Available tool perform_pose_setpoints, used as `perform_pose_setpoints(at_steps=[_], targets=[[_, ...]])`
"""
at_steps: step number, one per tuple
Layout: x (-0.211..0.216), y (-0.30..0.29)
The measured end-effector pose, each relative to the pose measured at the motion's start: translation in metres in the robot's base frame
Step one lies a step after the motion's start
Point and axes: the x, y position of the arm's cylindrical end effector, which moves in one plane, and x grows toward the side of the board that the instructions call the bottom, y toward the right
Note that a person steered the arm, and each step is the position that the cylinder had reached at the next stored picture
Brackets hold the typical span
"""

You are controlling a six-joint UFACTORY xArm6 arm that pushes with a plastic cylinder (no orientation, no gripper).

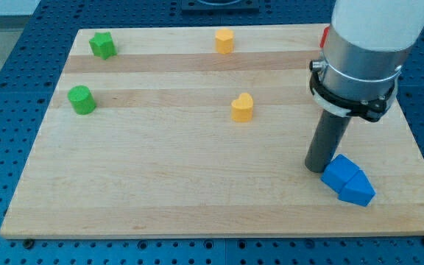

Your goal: Move your arm between the green blocks

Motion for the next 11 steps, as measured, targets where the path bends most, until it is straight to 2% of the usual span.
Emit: perform_pose_setpoints(at_steps=[1,5,9,11], targets=[[-0.014,-0.011],[-0.083,-0.133],[-0.185,-0.259],[-0.186,-0.336]])
